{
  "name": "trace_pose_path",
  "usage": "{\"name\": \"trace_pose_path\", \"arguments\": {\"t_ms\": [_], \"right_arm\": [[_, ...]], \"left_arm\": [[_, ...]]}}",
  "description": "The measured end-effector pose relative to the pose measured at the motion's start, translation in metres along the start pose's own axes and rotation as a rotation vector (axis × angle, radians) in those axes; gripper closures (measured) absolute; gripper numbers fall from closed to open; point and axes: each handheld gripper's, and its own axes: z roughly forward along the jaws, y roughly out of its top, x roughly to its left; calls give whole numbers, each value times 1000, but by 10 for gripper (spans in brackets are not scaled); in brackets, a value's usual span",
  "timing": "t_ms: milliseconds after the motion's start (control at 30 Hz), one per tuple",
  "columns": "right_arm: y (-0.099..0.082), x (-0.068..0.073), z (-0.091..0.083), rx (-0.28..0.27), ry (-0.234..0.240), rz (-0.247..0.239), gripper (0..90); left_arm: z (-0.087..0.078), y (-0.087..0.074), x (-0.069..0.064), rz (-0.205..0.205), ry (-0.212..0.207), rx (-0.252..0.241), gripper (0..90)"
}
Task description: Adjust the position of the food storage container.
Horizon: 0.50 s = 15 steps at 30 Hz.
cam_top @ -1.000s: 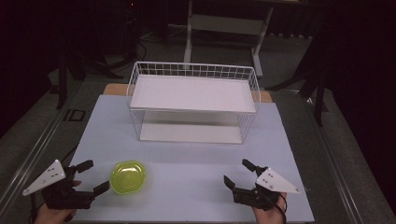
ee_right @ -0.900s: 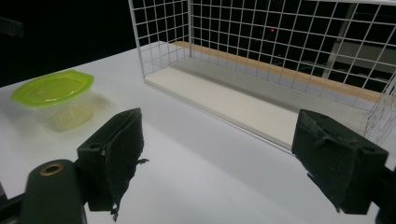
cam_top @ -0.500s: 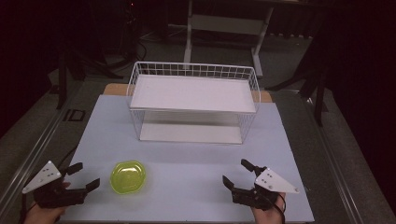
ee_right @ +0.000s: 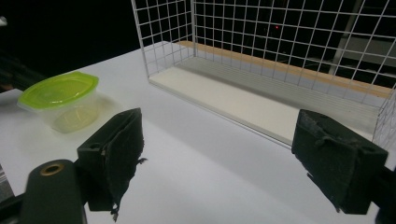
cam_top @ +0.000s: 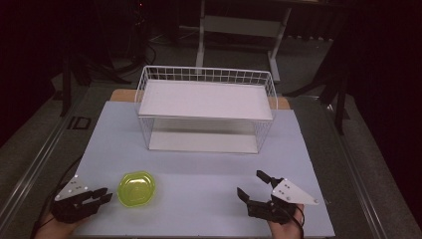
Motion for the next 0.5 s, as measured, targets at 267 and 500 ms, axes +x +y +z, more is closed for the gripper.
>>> {"name": "trace_pose_path", "arguments": {"t_ms": [267,500], "right_arm": [[0,-1,-1,-3,6,2,167],[1,-1,-3,-8,4,-2,167]], "left_arm": [[13,10,-11,23,-52,23,900],[35,25,-22,52,-90,68,900]]}}
